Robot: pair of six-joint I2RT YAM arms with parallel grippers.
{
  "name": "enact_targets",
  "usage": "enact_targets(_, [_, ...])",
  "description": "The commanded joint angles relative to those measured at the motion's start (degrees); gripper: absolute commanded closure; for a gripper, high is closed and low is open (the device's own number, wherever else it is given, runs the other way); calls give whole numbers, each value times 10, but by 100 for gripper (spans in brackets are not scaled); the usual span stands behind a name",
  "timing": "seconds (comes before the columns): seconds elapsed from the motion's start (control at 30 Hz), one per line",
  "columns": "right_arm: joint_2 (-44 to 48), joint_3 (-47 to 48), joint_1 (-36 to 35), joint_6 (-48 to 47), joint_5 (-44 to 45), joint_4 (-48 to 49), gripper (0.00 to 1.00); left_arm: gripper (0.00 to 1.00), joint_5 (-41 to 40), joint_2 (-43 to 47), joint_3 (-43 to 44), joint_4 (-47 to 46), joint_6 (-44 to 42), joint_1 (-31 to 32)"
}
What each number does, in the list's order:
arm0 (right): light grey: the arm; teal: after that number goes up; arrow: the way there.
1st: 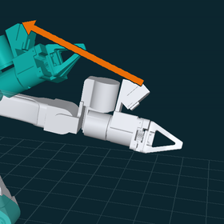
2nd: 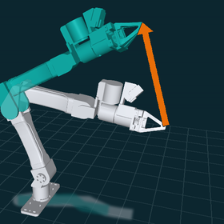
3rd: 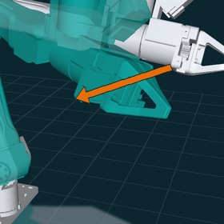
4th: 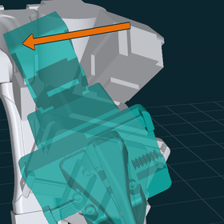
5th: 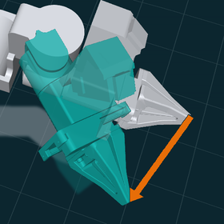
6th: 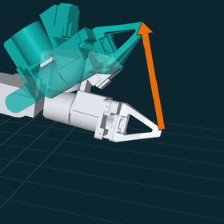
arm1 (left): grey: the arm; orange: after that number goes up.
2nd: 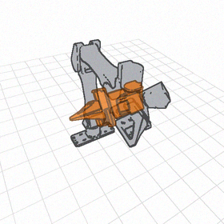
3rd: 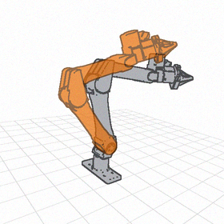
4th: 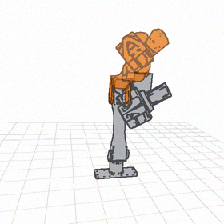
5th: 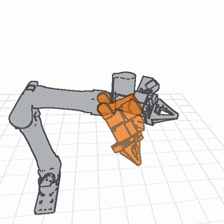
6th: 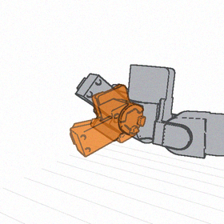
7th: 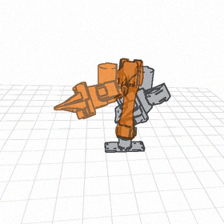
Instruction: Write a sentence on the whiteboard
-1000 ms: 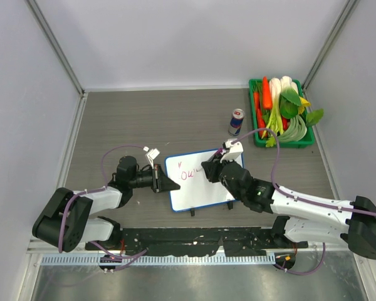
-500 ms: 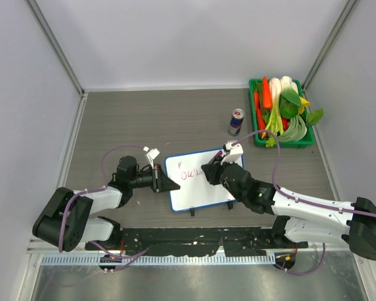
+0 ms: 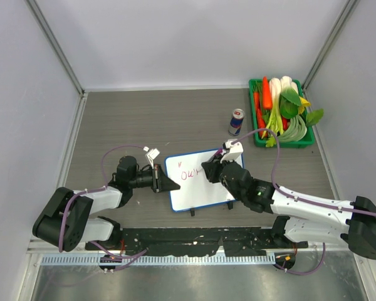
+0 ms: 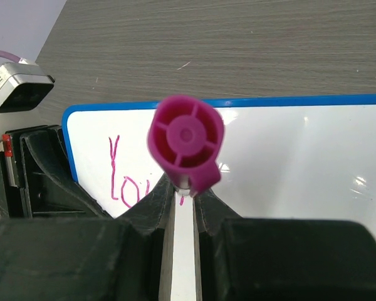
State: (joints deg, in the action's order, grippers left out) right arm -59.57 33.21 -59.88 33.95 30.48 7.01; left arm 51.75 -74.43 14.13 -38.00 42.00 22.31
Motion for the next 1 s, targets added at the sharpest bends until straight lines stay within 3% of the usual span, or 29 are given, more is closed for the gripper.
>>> enact_targets(0.0, [-5,23,1,-6,36,4,99,100,-60,-16,4,46,-16,-2])
enact_targets(0.43, [6,15,1,9,72,-2,99,100,-60,-14,4,46,-15,-2])
enact_targets(0.97, [35,-6,1,17,56,-16,99,100,-60,-19,5,45,-15,-2])
